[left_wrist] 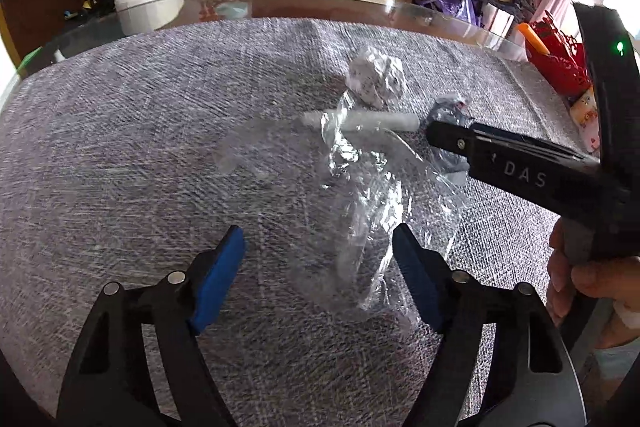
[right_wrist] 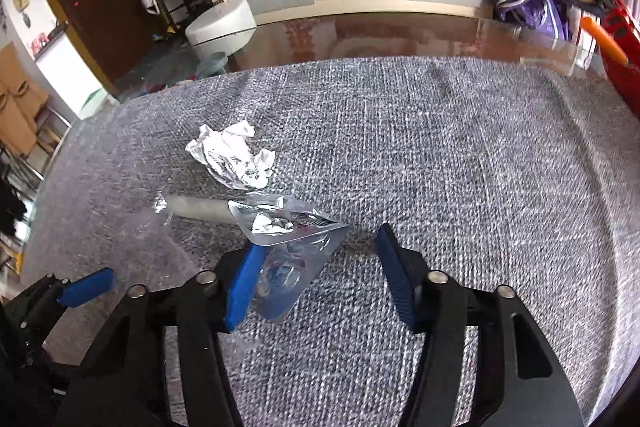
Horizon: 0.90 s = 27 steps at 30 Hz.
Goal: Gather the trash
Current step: 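Grasp the clear plastic bag with the left gripper while the right grasps the foil blister wrapper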
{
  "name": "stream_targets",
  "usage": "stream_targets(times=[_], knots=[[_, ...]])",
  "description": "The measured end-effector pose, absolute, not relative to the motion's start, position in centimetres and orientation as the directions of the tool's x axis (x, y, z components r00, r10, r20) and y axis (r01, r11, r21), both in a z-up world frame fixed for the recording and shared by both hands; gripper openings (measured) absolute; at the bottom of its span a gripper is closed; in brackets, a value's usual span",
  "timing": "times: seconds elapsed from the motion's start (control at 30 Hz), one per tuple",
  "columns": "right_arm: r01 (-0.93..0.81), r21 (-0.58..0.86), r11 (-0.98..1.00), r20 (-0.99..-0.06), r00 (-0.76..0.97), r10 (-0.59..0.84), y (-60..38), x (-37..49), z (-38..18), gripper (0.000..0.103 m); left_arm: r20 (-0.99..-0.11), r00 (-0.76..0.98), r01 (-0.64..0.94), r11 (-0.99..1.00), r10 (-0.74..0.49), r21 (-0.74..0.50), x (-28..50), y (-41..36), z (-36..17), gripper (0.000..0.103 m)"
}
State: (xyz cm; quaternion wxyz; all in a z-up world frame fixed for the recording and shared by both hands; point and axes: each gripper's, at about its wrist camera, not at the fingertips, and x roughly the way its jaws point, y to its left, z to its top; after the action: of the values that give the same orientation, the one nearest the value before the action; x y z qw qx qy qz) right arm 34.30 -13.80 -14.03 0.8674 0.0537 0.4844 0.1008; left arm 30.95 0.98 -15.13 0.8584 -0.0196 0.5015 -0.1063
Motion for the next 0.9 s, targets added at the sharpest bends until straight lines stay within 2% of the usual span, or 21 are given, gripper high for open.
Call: stream_targets(times=[0.07,0.13,0.23,0.43,0.63,0.9], knots=[[-0.129,0.183,0.975,-0.828,0.514,0.224,-13.6,34.2,-14.0,0.042,-0.855,0.479,0.170,0.976,-0.199,-0.132,30.9,0.8,-15.2,0.069],[-0.130,0.149,0.980,-0.830,0.523,0.196,-13.5,34.3,-14.0,0.032,-0.851,0.484,0.175,0.975,-0.204,-0.134,30.8,0.6,-15.1,0.053],[-0.139,0.156,0.978,-0.825,0.526,0.206,-13.4,33.9,-14.0,0.028,-0.849,0.479,0.197,0.970,-0.223,-0.144,30.6,-0.1,-15.1,0.039],[-0.140,0.182,0.973,-0.827,0.514,0.228,-14.6,32.3,-13.9,0.027,-0.850,0.454,0.241,0.955,-0.268,-0.172,29.4,-1.2,-15.1,0.013],[-0.115,0.189,0.975,-0.824,0.522,0.221,-16.8,29.5,-12.6,0.027,-0.844,0.462,0.252,0.953,-0.273,-0.170,26.9,-1.7,-14.1,0.010],[-0.111,0.193,0.975,-0.777,0.589,0.221,-19.1,24.5,-7.3,0.027,-0.794,0.550,0.234,0.961,-0.257,-0.148,21.7,-1.6,-8.5,0.009]])
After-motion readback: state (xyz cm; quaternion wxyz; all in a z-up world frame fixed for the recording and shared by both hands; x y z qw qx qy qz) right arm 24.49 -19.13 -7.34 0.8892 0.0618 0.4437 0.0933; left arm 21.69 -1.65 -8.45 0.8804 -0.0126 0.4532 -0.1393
